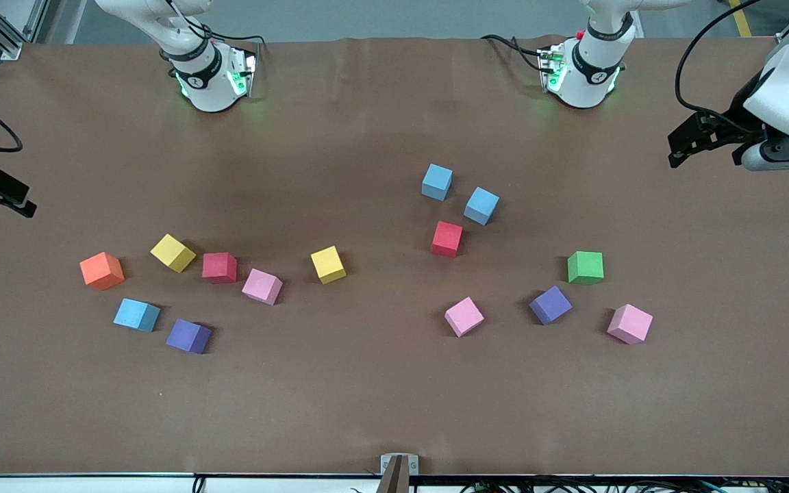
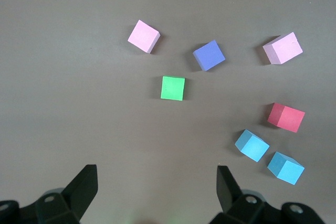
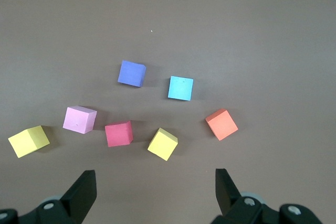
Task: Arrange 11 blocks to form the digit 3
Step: 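Reach the left gripper to the blue cube while the right gripper reaches yellow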
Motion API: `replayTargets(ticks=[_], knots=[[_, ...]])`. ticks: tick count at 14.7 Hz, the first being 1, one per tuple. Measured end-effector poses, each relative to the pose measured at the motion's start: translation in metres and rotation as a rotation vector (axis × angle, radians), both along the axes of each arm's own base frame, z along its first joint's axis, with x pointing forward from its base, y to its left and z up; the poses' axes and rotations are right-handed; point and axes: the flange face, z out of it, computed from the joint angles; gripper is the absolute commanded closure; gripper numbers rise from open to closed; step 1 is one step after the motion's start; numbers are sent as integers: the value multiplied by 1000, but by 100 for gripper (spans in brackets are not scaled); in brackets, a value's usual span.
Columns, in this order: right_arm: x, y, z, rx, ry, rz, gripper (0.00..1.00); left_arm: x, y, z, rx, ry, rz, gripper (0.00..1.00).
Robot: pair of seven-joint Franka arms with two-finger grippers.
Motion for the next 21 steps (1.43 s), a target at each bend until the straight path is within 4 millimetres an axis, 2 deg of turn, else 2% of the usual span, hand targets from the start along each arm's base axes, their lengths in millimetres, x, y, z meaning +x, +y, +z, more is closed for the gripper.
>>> replayTargets(ticks=[7,9,12,16,18,21], knots=[[1,5,4,0,-9,9,0,2,-3,-3,0,5,-20,0],[1,9,4,0,-9,15,0,7,-20,-17,-13,33,-60,0],[1,9,4,0,-7,16,0,17,-74,-54,-22,78,-106,0],[3,10,0,0,1,17,0,22,-155,-125,-27,133,26,0],[7,13,-9,2,16,21,0,15,-193,-163,-26,149,97,0],[23,31,-41,21,66,49,0,-20,-245,-225,-20,139,226,0]])
